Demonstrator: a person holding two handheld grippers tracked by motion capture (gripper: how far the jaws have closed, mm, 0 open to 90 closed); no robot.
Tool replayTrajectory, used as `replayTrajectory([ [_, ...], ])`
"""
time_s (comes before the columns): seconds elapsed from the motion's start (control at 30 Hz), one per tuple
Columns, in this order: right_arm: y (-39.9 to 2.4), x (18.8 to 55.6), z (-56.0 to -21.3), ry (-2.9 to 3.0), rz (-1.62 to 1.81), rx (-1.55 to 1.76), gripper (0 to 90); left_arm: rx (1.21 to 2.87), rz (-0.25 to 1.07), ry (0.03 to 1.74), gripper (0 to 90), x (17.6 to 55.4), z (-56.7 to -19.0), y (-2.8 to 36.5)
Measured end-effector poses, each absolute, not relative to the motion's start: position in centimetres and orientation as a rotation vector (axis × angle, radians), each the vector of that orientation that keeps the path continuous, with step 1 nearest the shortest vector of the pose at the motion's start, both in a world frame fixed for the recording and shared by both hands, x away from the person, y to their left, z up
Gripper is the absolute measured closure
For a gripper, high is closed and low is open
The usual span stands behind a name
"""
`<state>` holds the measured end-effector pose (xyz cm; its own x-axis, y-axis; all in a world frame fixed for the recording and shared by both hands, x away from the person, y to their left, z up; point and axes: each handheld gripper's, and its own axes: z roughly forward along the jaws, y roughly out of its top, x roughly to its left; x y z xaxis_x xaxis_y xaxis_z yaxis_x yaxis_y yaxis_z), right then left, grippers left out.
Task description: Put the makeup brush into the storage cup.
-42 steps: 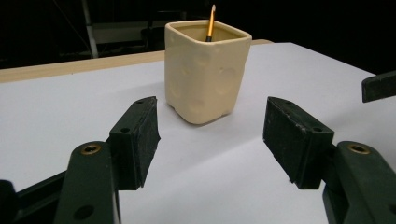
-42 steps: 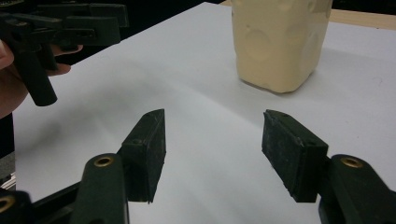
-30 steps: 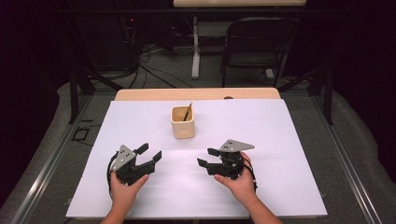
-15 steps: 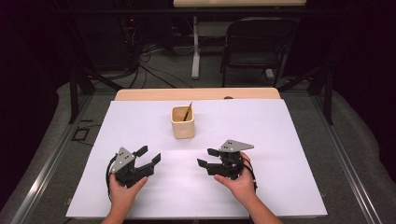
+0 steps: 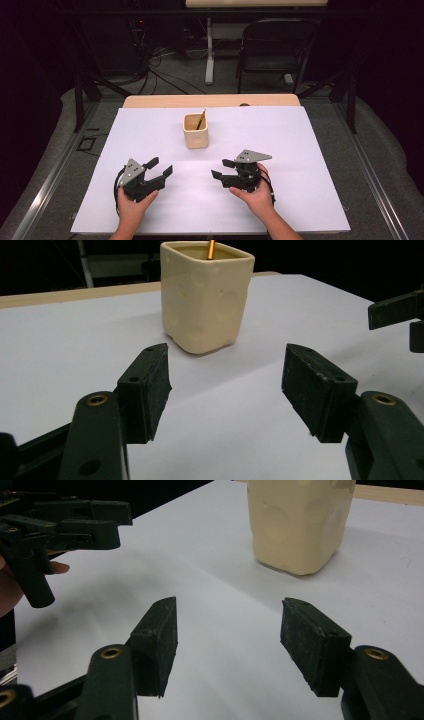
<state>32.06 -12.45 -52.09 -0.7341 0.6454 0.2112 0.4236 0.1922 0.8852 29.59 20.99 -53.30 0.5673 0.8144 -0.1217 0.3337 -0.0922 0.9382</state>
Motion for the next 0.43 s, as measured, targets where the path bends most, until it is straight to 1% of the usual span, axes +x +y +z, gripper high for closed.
replayTrajectory([
  [0.43, -12.94, 32.23, -52.18, 2.242, 1.593, 1.055, 39.3, 1.663, 0.529, 0.974, 36.0, 29.60, -53.12, 21.17],
])
